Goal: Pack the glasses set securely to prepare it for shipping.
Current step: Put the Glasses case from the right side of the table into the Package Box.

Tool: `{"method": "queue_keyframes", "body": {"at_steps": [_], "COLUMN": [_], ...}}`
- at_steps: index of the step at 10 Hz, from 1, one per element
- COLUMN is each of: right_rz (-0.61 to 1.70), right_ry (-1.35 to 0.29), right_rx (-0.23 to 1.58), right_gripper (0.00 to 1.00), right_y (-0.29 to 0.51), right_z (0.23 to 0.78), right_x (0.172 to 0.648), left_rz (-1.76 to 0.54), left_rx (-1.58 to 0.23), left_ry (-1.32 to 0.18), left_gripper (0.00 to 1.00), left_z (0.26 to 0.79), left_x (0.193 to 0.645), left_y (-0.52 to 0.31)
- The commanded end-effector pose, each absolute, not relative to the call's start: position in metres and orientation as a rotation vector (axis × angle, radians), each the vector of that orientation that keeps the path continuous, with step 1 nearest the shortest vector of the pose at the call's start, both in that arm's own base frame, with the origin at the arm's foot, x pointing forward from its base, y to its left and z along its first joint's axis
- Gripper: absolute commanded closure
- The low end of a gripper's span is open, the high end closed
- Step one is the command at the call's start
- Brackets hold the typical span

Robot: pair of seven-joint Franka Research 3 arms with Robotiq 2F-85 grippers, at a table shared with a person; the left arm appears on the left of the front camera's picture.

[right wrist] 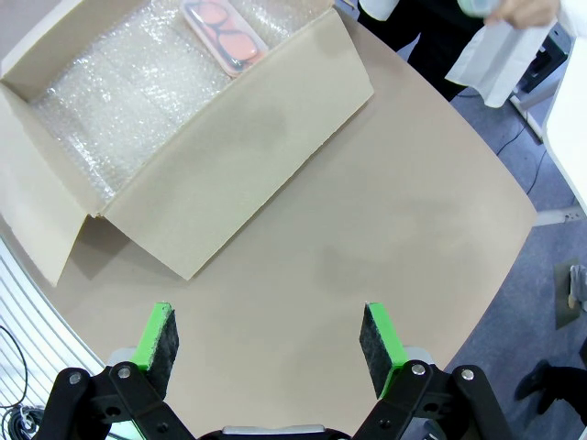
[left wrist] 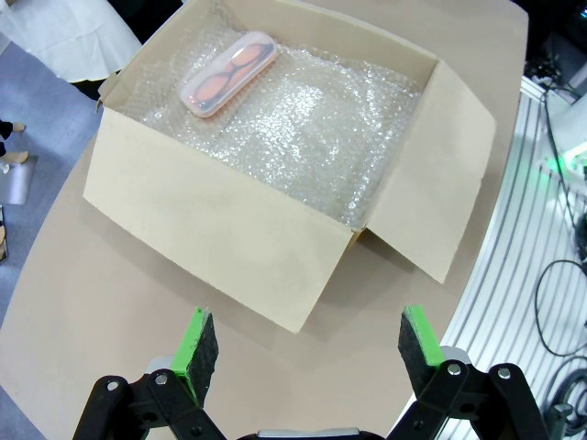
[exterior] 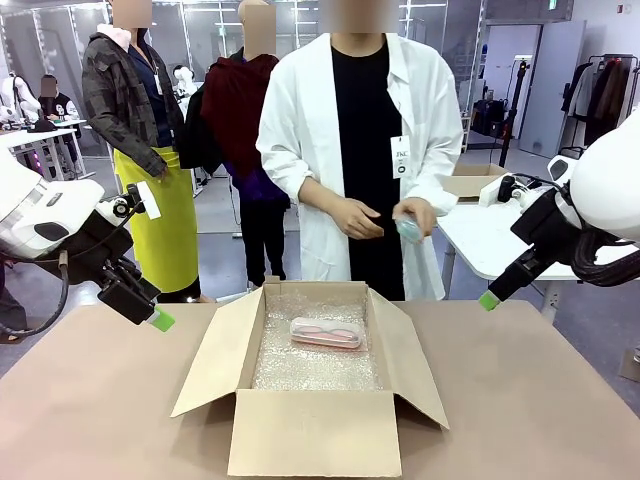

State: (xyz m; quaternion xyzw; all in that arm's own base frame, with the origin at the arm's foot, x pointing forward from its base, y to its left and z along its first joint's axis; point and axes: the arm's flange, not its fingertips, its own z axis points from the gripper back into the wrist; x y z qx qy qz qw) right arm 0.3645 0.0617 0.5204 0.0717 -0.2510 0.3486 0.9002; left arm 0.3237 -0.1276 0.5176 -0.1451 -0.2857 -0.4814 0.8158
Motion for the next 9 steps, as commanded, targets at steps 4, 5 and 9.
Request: {"method": "queue_keyframes", "body": {"at_steps": [4,5,9], "right_rz": [0.722,0.722,0.722], "right_ry": [-0.526,-0.526,-0.526], "right_rx": [0.143,0.143,0.143], "right_gripper": [0.0,0.0,0.0], "right_y": [0.062,0.062,0.062], "right_z": [0.522,0.522,0.522], "right_x": [0.3663,0.3663,0.3663], "left_rz": [-1.037,-1.037,-1.037], "left_rx": [-0.326,-0.326,-0.326], "left_ry": [-0.626,-0.626,-0.626], "left_gripper": [0.0,0.0,0.0], "left_z": [0.5182,0.5182,0.5182], "left_x": [0.3249,0.3249,0.3249], "left_y": [-0.126,-0.126,-0.126]}}
